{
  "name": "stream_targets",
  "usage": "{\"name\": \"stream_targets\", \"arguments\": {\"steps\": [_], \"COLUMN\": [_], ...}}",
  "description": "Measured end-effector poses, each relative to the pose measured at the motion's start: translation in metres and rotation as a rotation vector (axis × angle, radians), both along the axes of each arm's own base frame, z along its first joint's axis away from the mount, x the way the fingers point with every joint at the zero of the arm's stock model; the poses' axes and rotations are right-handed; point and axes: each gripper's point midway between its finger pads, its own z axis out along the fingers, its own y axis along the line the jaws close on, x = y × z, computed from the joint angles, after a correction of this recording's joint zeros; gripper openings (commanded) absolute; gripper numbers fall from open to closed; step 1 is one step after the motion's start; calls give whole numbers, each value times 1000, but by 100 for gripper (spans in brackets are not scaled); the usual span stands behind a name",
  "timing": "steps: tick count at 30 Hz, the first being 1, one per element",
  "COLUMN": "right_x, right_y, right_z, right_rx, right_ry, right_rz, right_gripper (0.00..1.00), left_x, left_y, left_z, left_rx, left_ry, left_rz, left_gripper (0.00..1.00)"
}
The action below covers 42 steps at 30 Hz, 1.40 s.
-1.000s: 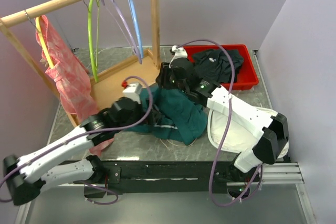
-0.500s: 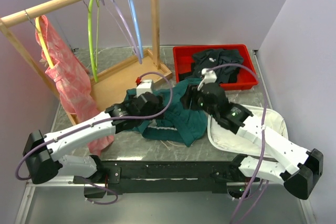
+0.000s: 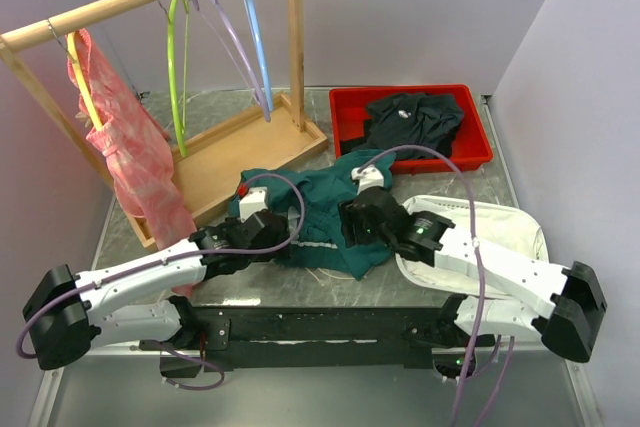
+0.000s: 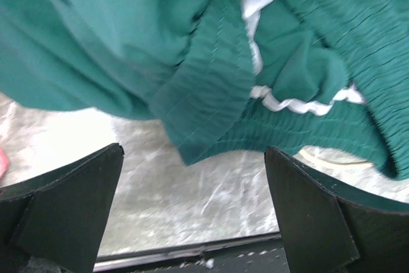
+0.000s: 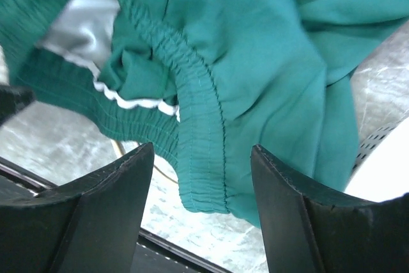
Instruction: Place the shorts on the hanger
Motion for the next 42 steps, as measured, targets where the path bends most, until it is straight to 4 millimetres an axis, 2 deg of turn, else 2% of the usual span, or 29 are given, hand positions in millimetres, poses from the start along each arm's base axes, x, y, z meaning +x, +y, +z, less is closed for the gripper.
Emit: {"name": "stream_targets", "arguments": {"steps": [2,8,11,12,13,14,19,21,22,25,26,28,29,31,36,37,38,41,42], "right_x": [-4,-16,-23,-25,-28,-30,-41,-42,-42,-40,-40,-38,-37,-35,-29,-27,-26,-24,-24], "right_y": [2,4,8,10,12,14,14,11,9,4,3,1,0,-2,-4,-3,-2,1,2], "right_z": [-8,-27,-32,-33,-35,-38,-60,-68,-71,-76,-78,-80,-82,-84,-86,-85,-85,-81,-81], "right_rx": [-39,-151,-197,-212,-229,-244,-331,-360,-376,-408,-416,-431,-437,-449,-443,-440,-436,-429,-427], "right_ry": [11,41,52,56,60,63,109,126,131,132,130,127,126,128,137,136,134,127,127], "right_rz": [10,36,58,68,77,82,100,90,81,60,53,40,34,25,4,2,1,4,12], "right_gripper": [73,76,77,77,77,76,74,74,73,60,52,42,34,27,29,34,46,60,61], "left_x": [3,11,13,14,15,16,21,22,23,25,25,25,25,25,28,29,30,32,32], "left_y": [-5,-14,-13,-12,-11,-9,3,9,11,14,15,16,17,18,20,21,21,23,23], "left_z": [0,-11,-19,-20,-21,-21,-22,-22,-21,-17,-15,-11,-9,-2,24,30,36,50,54], "left_rx": [-16,-16,6,12,17,17,48,69,77,87,87,81,78,65,8,-5,-15,-35,-39], "left_ry": [-9,-5,3,2,0,-4,-30,-36,-41,-53,-57,-62,-64,-72,-106,-116,-126,-144,-149], "left_rz": [4,23,46,54,63,76,156,178,187,205,207,210,211,216,225,225,224,224,222], "left_gripper": [100,86,75,71,60,57,26,22,16,7,6,3,3,2,1,1,1,1,1]}}
